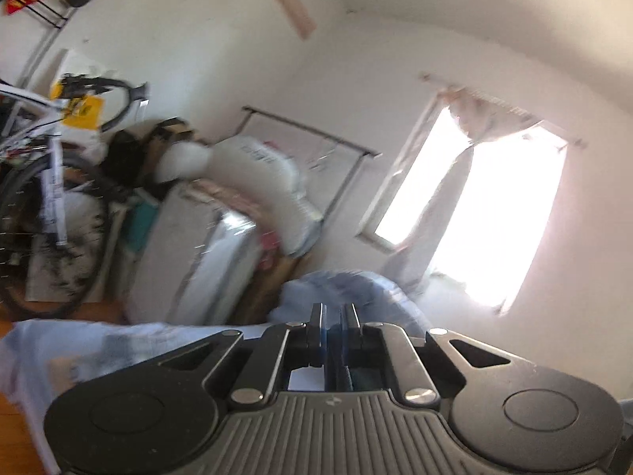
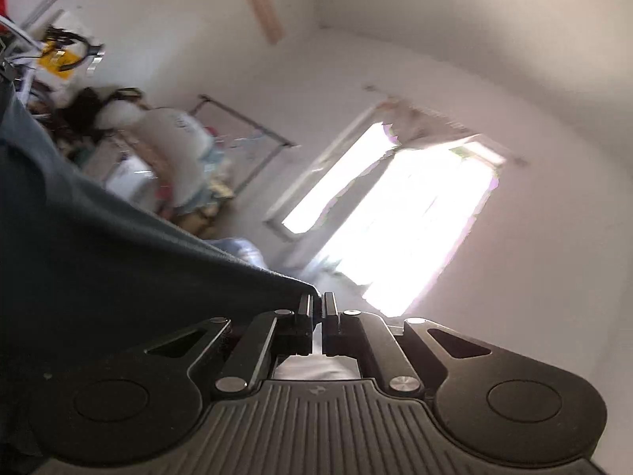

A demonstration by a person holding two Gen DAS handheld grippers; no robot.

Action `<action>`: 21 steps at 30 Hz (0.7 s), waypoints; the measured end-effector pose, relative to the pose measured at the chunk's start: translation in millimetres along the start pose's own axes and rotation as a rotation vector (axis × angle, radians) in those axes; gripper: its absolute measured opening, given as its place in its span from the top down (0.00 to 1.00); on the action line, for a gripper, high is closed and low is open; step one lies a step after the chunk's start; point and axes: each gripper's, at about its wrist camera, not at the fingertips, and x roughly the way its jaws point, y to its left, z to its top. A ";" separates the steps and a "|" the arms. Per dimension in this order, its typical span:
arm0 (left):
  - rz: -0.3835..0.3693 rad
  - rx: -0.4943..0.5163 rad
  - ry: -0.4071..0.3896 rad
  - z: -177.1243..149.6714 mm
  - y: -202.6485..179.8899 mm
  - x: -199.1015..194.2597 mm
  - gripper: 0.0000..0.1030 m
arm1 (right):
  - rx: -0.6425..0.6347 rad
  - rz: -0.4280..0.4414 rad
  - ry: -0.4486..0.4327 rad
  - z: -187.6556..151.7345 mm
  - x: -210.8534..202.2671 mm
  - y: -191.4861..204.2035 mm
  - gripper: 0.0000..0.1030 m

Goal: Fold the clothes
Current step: 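Raise the held shirt high with both grippers and swing it out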

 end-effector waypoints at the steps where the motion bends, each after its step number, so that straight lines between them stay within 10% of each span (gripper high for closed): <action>1: -0.027 -0.002 -0.007 8.0 -10.3 -0.2 0.95 | -0.001 -0.029 -0.003 5.1 -10.8 -12.5 1.00; 14: -0.412 -0.017 -0.101 122.3 -153.0 -32.8 0.95 | -0.039 -0.412 -0.098 90.8 -168.9 -151.3 1.00; 21: -0.551 -0.138 0.001 163.7 -190.9 -41.6 0.95 | -0.037 -0.551 -0.163 128.7 -241.2 -194.3 1.00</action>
